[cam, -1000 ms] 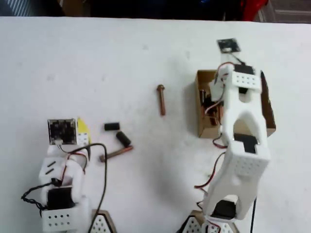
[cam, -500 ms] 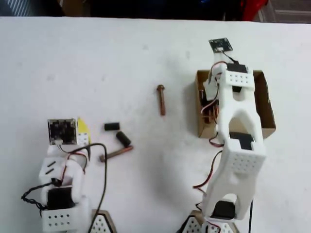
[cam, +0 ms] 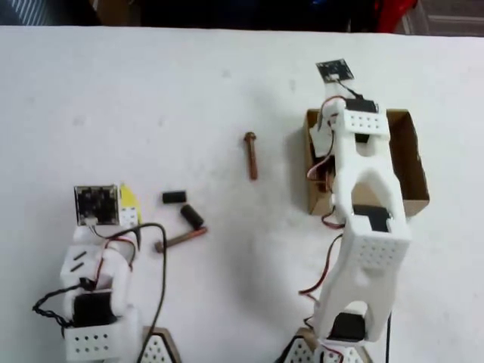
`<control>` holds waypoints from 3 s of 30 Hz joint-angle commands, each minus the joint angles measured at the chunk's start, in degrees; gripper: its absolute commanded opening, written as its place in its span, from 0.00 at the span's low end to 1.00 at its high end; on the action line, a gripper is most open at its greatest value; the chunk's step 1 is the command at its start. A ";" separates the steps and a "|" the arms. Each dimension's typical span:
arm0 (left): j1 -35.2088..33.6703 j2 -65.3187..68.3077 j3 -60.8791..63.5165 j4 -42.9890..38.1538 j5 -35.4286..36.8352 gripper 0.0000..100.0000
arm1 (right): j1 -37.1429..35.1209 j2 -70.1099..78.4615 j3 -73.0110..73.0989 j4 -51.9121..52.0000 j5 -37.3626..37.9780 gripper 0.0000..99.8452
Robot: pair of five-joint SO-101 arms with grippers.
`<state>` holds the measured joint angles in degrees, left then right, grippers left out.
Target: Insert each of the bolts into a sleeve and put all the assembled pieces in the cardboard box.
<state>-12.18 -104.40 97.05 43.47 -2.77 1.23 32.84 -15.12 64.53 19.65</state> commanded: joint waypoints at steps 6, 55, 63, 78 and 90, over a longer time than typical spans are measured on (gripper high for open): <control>-0.57 -0.57 -0.09 -1.32 -0.62 0.09 | -1.54 -12.09 -0.88 5.32 0.62 0.15; -14.99 -0.57 -0.79 -1.05 -0.53 0.09 | -48.13 -32.31 36.40 -9.45 0.53 0.15; -14.99 -0.57 -0.79 -1.05 -0.62 0.09 | -48.22 -20.62 31.91 -12.97 0.62 0.15; -14.81 -0.57 -0.53 -1.23 -0.62 0.09 | -48.04 -8.75 22.86 -11.12 0.62 0.07; -14.73 -0.57 -0.44 -0.97 -0.62 0.09 | -45.76 -13.76 15.82 2.15 0.62 0.02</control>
<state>-26.77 -104.40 97.05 43.47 -2.77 -45.71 24.04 3.69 62.24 19.65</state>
